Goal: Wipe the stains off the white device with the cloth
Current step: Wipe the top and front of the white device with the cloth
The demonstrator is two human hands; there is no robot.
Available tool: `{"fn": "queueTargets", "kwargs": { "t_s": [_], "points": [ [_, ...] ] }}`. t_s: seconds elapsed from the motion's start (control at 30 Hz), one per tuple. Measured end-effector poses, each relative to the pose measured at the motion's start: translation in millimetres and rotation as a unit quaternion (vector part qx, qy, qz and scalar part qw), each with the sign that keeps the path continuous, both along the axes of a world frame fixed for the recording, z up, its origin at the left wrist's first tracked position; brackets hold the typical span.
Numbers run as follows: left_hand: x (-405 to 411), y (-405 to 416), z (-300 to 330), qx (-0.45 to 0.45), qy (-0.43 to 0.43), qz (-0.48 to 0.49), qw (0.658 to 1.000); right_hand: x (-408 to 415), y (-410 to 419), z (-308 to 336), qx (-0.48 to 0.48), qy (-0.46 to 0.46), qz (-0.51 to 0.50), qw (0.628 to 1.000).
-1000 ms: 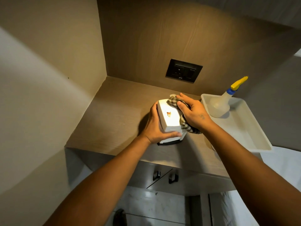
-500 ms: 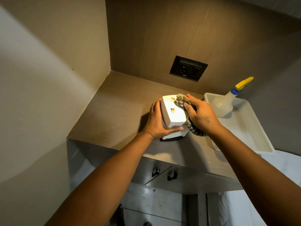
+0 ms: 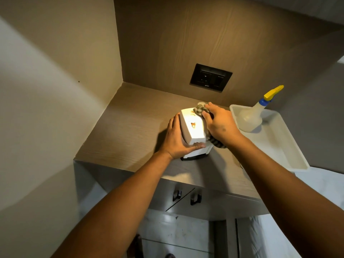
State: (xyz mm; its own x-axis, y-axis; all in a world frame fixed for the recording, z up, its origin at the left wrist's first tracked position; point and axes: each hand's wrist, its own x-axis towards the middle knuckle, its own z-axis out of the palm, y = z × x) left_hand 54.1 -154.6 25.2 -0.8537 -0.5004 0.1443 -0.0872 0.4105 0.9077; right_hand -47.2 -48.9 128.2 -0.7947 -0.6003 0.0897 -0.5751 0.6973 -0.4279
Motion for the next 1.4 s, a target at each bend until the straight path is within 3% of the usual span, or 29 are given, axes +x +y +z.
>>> {"fn": "queueTargets", "kwargs": {
  "t_s": [0.13, 0.27, 0.37, 0.57, 0.73, 0.93, 1.1, 1.23, 1.4],
  "points": [
    [0.3, 1.7, -2.5, -0.009, 0.004, 0.004, 1.000, 15.1, 18.2, -10.9, 0.056, 0.035, 0.073, 0.995],
    [-0.6, 3.4, 2.0, 0.002, 0.003, 0.005, 1.000, 10.3, 31.2, -14.4, -0.010, 0.047, 0.024, 0.999],
    [-0.1, 3.0, 2.7, 0.001, 0.007, 0.005, 1.000, -1.8, 5.4, -6.7, 0.010, 0.036, -0.008, 0.999],
    [0.6, 3.8, -1.5, -0.004, 0.003, 0.006, 1.000, 6.8, 15.2, -16.6, 0.022, 0.076, 0.053, 0.995],
    [-0.6, 1.8, 0.3, -0.006, 0.006, 0.006, 1.000, -10.7, -2.8, -10.3, 0.005, 0.063, -0.001, 0.998],
    [0.9, 3.1, -2.4, -0.004, 0.006, 0.006, 1.000, -4.0, -9.3, -14.2, 0.011, 0.085, 0.053, 0.995],
    [-2.4, 3.0, -3.1, 0.003, 0.006, 0.014, 1.000, -9.9, -8.6, -8.7, -0.024, 0.068, 0.039, 0.997],
    [-1.9, 3.4, -2.8, -0.001, -0.011, 0.010, 1.000, -6.8, -28.4, -4.3, 0.013, 0.067, 0.068, 0.995],
    [-2.2, 4.5, -0.6, 0.000, -0.006, 0.015, 1.000, -6.0, 4.5, -13.9, 0.016, 0.100, 0.113, 0.988]
  ]
}}
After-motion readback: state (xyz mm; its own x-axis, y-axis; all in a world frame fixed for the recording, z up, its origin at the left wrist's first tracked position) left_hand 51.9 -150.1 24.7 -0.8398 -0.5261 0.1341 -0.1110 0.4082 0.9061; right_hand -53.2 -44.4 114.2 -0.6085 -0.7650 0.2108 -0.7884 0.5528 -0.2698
